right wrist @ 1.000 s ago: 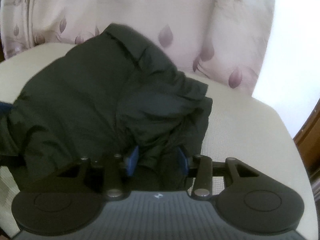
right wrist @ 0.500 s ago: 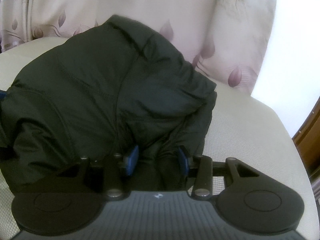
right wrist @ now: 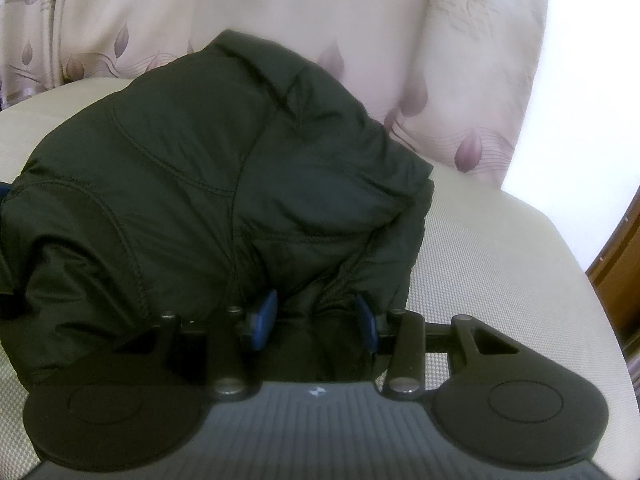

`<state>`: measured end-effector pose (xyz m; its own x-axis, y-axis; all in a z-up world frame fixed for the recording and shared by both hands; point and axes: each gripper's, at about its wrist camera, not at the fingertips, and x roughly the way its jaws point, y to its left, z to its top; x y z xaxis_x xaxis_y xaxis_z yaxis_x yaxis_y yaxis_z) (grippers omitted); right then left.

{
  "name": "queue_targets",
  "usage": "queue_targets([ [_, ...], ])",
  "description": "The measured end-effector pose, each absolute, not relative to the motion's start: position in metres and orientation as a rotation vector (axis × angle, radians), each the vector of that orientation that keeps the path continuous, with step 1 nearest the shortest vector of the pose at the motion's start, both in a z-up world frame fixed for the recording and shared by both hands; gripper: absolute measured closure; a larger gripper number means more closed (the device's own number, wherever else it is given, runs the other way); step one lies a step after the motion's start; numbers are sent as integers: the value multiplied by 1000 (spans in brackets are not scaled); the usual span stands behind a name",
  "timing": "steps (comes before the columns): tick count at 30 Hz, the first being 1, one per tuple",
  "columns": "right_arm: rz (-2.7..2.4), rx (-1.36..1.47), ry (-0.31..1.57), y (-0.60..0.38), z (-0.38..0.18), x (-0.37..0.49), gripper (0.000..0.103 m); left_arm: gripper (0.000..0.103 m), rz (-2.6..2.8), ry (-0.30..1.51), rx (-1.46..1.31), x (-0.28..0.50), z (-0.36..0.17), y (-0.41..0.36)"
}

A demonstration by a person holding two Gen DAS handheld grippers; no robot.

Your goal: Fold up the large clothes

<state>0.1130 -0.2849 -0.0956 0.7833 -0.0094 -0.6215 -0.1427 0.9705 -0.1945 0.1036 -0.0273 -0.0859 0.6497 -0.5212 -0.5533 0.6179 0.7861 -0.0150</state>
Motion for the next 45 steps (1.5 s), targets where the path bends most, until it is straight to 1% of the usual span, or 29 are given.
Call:
queue_targets([
  [6, 74, -240, 672, -286, -95, 114, 60, 0, -651, 567, 183, 104, -85, -27],
  [8, 66, -254, 674, -284, -94, 114, 57, 0, -649, 561, 188, 103, -84, -26],
  [9, 61, -252, 674, -285, -93, 114, 53, 0, -646, 560, 182, 103, -83, -25],
  [11, 34, -233, 670, -290, -92, 114, 40, 0, -636, 558, 154, 101, -78, -21],
  [12, 17, -220, 666, -294, -92, 113, 28, 0, -635, 553, 127, 100, -74, -18],
  [13, 8, -199, 664, -299, -91, 112, 20, 0, -636, 548, 100, 98, -70, -14],
  [15, 10, -134, 665, -312, -89, 110, 15, 0, -648, 524, 56, 95, -60, -5],
  [18, 37, -36, 658, -329, -84, 105, 15, 0, -647, 490, 31, 96, -43, 6],
  [22, 87, 209, 658, -368, -75, 96, 14, 0, -662, 488, -33, 114, -25, 26],
  [23, 99, 282, 654, -382, -74, 93, 14, 0, -666, 500, -55, 121, -24, 31],
  [25, 155, 472, 671, -411, -77, 92, 9, 0, -687, 541, -117, 140, -25, 43],
  [28, 193, 633, 701, -435, -84, 94, 8, 0, -740, 639, -218, 174, -36, 57],
  [30, 219, 651, 734, -439, -88, 99, 8, 0, -776, 709, -294, 198, -48, 62],
  [33, 229, 599, 799, -433, -95, 114, 4, 0, -802, 774, -369, 231, -64, 68],
  [36, 273, 608, 847, -425, -106, 130, 4, 0, -864, 855, -420, 258, -81, 63],
  [39, 332, 626, 839, -416, -113, 144, 0, 0, -910, 911, -438, 275, -95, 51],
  [43, 427, 674, 817, -403, -119, 160, 0, 0, -921, 940, -490, 294, -111, 48],
  [44, 432, 662, 804, -397, -120, 162, 1, 2, -906, 938, -507, 296, -115, 48],
  [45, 436, 660, 788, -392, -122, 162, 8, 4, -887, 921, -494, 292, -116, 47],
])
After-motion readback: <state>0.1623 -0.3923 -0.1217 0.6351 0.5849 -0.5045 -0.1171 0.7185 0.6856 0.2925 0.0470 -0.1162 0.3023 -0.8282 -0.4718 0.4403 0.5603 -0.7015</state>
